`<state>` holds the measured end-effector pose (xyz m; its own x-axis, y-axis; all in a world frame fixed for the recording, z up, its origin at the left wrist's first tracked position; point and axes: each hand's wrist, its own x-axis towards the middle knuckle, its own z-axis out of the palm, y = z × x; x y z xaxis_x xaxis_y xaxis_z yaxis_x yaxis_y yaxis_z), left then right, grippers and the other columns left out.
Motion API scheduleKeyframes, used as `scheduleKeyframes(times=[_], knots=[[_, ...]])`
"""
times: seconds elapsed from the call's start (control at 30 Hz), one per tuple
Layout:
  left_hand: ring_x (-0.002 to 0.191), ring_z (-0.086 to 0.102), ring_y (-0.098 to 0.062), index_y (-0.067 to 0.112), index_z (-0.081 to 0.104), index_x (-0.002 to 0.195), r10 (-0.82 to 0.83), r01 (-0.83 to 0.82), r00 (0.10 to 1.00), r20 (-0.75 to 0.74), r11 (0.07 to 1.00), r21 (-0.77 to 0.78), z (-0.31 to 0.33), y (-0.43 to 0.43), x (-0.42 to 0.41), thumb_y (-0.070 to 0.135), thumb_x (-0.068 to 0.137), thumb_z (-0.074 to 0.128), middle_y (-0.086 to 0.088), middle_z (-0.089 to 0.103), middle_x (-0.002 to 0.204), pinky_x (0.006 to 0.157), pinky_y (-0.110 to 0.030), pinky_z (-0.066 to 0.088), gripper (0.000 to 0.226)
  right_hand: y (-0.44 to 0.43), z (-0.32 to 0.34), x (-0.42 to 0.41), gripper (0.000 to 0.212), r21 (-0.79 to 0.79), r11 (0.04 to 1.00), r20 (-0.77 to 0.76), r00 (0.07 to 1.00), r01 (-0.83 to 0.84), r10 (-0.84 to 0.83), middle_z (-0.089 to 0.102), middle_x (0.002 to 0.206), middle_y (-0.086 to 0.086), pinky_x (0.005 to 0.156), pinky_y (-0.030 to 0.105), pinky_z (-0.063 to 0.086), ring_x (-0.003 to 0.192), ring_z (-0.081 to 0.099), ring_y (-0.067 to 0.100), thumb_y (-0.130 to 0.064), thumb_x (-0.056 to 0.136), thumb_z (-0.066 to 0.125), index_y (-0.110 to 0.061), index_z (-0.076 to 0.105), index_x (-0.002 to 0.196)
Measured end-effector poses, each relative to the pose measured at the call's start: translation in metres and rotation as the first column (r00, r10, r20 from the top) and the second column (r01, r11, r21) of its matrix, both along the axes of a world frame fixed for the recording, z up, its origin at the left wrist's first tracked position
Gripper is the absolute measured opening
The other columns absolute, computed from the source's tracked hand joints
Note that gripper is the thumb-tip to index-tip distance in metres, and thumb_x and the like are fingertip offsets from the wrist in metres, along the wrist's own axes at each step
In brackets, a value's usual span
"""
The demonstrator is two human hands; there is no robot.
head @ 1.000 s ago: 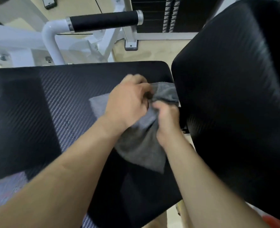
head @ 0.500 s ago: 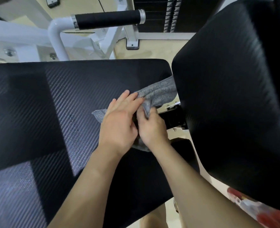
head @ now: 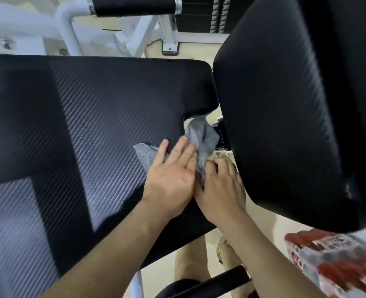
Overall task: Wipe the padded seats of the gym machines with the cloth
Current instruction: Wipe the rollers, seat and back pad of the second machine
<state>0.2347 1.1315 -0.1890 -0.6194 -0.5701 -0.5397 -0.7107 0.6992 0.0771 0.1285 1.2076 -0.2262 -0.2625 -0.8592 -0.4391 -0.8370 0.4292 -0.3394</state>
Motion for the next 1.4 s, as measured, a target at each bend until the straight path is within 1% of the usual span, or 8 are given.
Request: scheduleKeyframes(times=[0.3, 0.47, 0.57, 0.77, 0.97, 1.1, 1.2, 1.4], knots=[[0.109, 0.056, -0.025, 0.014, 0.064, 0.1, -0.14, 0.126, 0.983, 0.119, 0.985, 0.116, -0.011, -0.001, -0.062, 0.044, 0.099, 0.019, -0.006, 0.069, 0.106, 0.105, -0.042, 0.026, 0.053, 0.049, -0.009, -0.016, 0.075, 0.023, 0.965, 0.372, 0.894, 0.261, -0.251, 0.017, 0.159, 0.001, 0.107, 0.027, 0.029, 0.14, 0.03, 0.018, -0.049, 0.093, 0.044, -0.021, 0.008, 0.152], [0.111, 0.057, -0.024, 0.017, 0.051, 0.113, 0.053, -0.051, 0.999, -0.007, 0.987, 0.15, -0.037, 0.012, -0.078, 0.044, 0.097, 0.027, -0.001, 0.065, 0.113, 0.096, -0.043, 0.031, 0.04, 0.072, -0.011, -0.027, 0.032, 0.279, 0.764, 0.69, 0.432, 0.582, -0.58, 0.051, 0.13, -0.021, 0.107, 0.029, 0.036, 0.123, 0.046, 0.005, -0.042, 0.092, 0.053, -0.054, 0.042, 0.12], [0.126, 0.043, -0.024, 0.018, 0.051, 0.125, -0.018, 0.013, 1.0, 0.017, 0.971, 0.239, -0.044, 0.017, -0.089, 0.042, 0.094, 0.039, 0.001, 0.05, 0.133, 0.1, -0.048, 0.032, 0.041, 0.079, -0.014, -0.045, 0.03, 0.603, 0.535, 0.62, 0.073, 0.592, -0.781, 0.056, 0.129, -0.004, 0.102, 0.037, 0.046, 0.111, 0.055, 0.009, -0.026, 0.092, 0.057, -0.026, 0.056, 0.122], [0.146, 0.001, -0.028, 0.037, 0.049, 0.134, -0.16, 0.17, 0.982, -0.101, 0.98, 0.102, -0.049, 0.074, -0.071, 0.049, 0.096, 0.037, 0.009, 0.027, 0.153, 0.113, -0.059, -0.002, 0.041, 0.08, -0.013, -0.075, 0.017, 0.585, 0.471, 0.696, -0.11, 0.66, -0.71, 0.061, 0.092, 0.009, 0.076, 0.024, 0.052, 0.085, 0.061, 0.017, 0.011, 0.089, 0.048, -0.002, 0.059, 0.091], [0.103, 0.065, -0.018, 0.021, 0.07, 0.104, 0.236, -0.193, 0.731, -0.64, 0.971, 0.138, -0.036, 0.131, -0.028, 0.025, 0.087, 0.049, 0.002, 0.073, 0.103, 0.092, -0.032, 0.045, 0.028, 0.102, 0.001, -0.073, 0.026, 0.756, 0.322, 0.647, -0.577, 0.57, -0.498, 0.071, 0.093, 0.009, 0.071, 0.025, 0.057, 0.083, 0.07, 0.015, 0.006, 0.091, 0.043, -0.003, 0.061, 0.107], [0.08, 0.067, -0.01, 0.024, 0.068, 0.095, 0.91, -0.688, 0.091, -0.404, 0.351, 0.635, -0.02, 0.124, -0.056, 0.027, 0.082, 0.07, 0.006, 0.072, 0.083, 0.08, -0.026, 0.053, 0.014, 0.096, 0.01, -0.069, 0.016, 0.834, 0.213, 0.549, -0.732, 0.508, -0.404, 0.066, 0.102, 0.015, 0.093, 0.031, 0.052, 0.105, 0.063, 0.022, -0.001, 0.094, 0.045, 0.002, 0.06, 0.098], [0.071, 0.066, -0.02, 0.014, 0.063, 0.078, 0.868, -0.418, -0.489, 0.085, -0.319, 0.851, -0.018, 0.116, -0.082, 0.014, 0.087, 0.065, -0.006, 0.069, 0.073, 0.079, -0.04, 0.058, 0.009, 0.088, 0.016, -0.061, 0.018, 0.843, 0.196, 0.531, -0.719, 0.501, -0.448, 0.063, 0.097, 0.015, 0.104, 0.038, 0.043, 0.097, 0.061, 0.027, -0.006, 0.096, 0.041, 0.001, 0.058, 0.098], [0.068, 0.064, -0.024, 0.009, 0.067, 0.069, 0.798, -0.359, -0.59, 0.123, -0.396, 0.845, -0.03, 0.07, -0.101, 0.004, 0.085, 0.064, -0.013, 0.068, 0.072, 0.07, -0.039, 0.057, 0.018, 0.066, 0.012, -0.041, 0.037, 0.912, 0.054, 0.411, -0.898, 0.407, -0.16, 0.065, 0.106, 0.022, 0.099, 0.043, 0.042, 0.103, 0.061, 0.032, -0.007, 0.084, 0.034, 0.005, 0.057, 0.11]])
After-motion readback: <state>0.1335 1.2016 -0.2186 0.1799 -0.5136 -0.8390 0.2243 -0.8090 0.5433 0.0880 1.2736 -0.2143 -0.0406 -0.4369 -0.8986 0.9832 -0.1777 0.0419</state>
